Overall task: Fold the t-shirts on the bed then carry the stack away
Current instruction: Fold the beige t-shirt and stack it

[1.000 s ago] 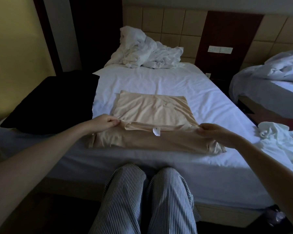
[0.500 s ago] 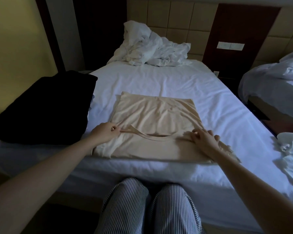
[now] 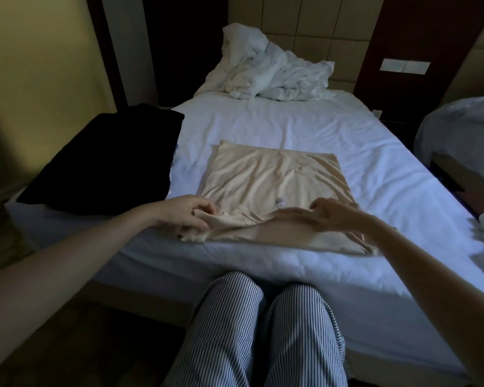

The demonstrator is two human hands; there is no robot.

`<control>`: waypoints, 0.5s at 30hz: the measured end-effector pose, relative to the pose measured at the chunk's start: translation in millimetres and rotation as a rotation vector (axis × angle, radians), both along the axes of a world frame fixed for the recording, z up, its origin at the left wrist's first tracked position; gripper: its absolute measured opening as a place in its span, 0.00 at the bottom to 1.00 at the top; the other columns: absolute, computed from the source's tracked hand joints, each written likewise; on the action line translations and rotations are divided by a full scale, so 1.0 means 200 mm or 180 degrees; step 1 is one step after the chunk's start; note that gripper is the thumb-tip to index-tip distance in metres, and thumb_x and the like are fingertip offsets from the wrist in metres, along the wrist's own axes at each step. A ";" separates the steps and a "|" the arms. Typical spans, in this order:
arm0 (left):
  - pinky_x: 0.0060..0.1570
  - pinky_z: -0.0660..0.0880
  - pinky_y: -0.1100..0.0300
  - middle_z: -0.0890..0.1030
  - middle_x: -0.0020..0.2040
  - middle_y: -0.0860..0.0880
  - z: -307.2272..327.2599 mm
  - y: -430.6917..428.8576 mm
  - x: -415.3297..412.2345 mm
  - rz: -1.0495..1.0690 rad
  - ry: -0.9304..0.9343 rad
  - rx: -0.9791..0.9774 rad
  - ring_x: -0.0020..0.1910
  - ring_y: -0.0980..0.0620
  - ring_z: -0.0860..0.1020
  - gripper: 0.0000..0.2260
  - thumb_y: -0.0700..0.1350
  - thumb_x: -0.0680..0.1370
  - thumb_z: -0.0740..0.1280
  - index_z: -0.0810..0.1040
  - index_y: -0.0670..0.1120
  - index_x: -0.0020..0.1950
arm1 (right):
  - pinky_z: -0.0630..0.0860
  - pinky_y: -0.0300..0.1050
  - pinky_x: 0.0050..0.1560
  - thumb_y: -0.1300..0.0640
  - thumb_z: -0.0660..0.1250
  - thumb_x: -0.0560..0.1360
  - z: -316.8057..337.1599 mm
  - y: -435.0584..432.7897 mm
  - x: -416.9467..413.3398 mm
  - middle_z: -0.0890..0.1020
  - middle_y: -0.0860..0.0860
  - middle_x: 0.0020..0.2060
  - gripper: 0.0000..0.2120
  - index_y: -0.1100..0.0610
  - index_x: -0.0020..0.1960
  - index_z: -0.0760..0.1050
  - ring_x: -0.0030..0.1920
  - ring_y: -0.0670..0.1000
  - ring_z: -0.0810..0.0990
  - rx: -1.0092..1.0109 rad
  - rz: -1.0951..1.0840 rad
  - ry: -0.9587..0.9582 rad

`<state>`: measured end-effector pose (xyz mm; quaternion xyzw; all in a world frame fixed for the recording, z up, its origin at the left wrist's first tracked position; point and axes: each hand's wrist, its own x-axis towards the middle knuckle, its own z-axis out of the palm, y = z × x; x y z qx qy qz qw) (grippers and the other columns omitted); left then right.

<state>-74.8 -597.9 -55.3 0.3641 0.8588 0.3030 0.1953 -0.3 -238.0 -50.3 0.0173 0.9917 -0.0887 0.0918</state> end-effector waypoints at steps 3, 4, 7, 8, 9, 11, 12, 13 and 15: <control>0.47 0.68 0.75 0.77 0.47 0.57 -0.06 0.03 0.11 -0.0305 0.0152 -0.0202 0.44 0.72 0.74 0.09 0.36 0.75 0.68 0.78 0.44 0.55 | 0.50 0.59 0.72 0.33 0.69 0.63 0.02 -0.24 0.07 0.55 0.54 0.74 0.48 0.42 0.74 0.47 0.74 0.55 0.51 -0.0030 0.0823 0.0490; 0.48 0.68 0.76 0.77 0.48 0.56 -0.09 0.03 0.13 -0.0357 0.0202 -0.0296 0.45 0.74 0.73 0.10 0.36 0.76 0.67 0.78 0.42 0.57 | 0.48 0.59 0.72 0.31 0.68 0.60 0.01 -0.35 0.09 0.54 0.54 0.75 0.51 0.42 0.74 0.44 0.75 0.54 0.49 -0.0203 0.1176 0.0693; 0.49 0.68 0.76 0.79 0.51 0.55 -0.15 0.01 0.21 -0.0329 0.0248 -0.0508 0.46 0.74 0.74 0.11 0.36 0.78 0.64 0.78 0.40 0.60 | 0.43 0.55 0.72 0.36 0.71 0.65 -0.09 -0.67 0.13 0.54 0.51 0.76 0.51 0.46 0.76 0.44 0.75 0.54 0.48 0.0253 0.1854 0.0797; 0.51 0.70 0.72 0.80 0.53 0.52 -0.17 -0.01 0.22 -0.0241 0.0259 -0.0497 0.48 0.69 0.76 0.12 0.36 0.78 0.64 0.78 0.40 0.60 | 0.45 0.53 0.72 0.38 0.69 0.68 -0.13 -0.75 0.13 0.58 0.51 0.75 0.46 0.47 0.77 0.47 0.75 0.54 0.51 0.0558 0.1897 0.0820; 0.53 0.72 0.67 0.81 0.55 0.49 -0.17 -0.03 0.24 -0.0166 0.0244 -0.0484 0.50 0.62 0.78 0.12 0.36 0.78 0.63 0.78 0.40 0.61 | 0.49 0.52 0.71 0.40 0.67 0.71 -0.16 -0.81 0.13 0.64 0.51 0.72 0.39 0.49 0.76 0.53 0.73 0.54 0.57 0.0844 0.1892 0.0910; 0.53 0.69 0.74 0.79 0.58 0.49 -0.15 -0.10 0.26 -0.0125 0.0264 -0.0552 0.54 0.60 0.76 0.14 0.37 0.78 0.64 0.76 0.41 0.64 | 0.60 0.49 0.63 0.47 0.61 0.76 -0.21 -0.87 0.13 0.76 0.52 0.62 0.21 0.53 0.67 0.69 0.65 0.55 0.69 0.1129 0.1760 0.1080; 0.51 0.67 0.77 0.78 0.56 0.52 -0.15 -0.13 0.27 -0.0047 0.0230 -0.0588 0.53 0.64 0.75 0.14 0.39 0.78 0.65 0.76 0.43 0.63 | 0.64 0.49 0.59 0.49 0.59 0.77 -0.23 -0.89 0.14 0.78 0.53 0.57 0.16 0.55 0.62 0.72 0.62 0.56 0.73 0.1069 0.1690 0.1168; 0.49 0.68 0.76 0.79 0.53 0.53 -0.16 -0.15 0.28 0.0179 0.0168 -0.0462 0.49 0.66 0.75 0.10 0.42 0.78 0.67 0.78 0.46 0.59 | 0.68 0.49 0.54 0.51 0.58 0.78 -0.25 -0.90 0.16 0.80 0.54 0.54 0.14 0.56 0.59 0.73 0.58 0.57 0.76 0.0962 0.1648 0.1276; 0.47 0.72 0.64 0.80 0.45 0.51 -0.23 -0.20 0.27 0.1138 0.0238 0.0081 0.45 0.58 0.77 0.02 0.46 0.75 0.70 0.78 0.50 0.47 | 0.71 0.49 0.47 0.52 0.57 0.79 -0.26 -0.90 0.21 0.81 0.54 0.54 0.14 0.55 0.62 0.71 0.55 0.58 0.79 0.0830 0.1658 0.1450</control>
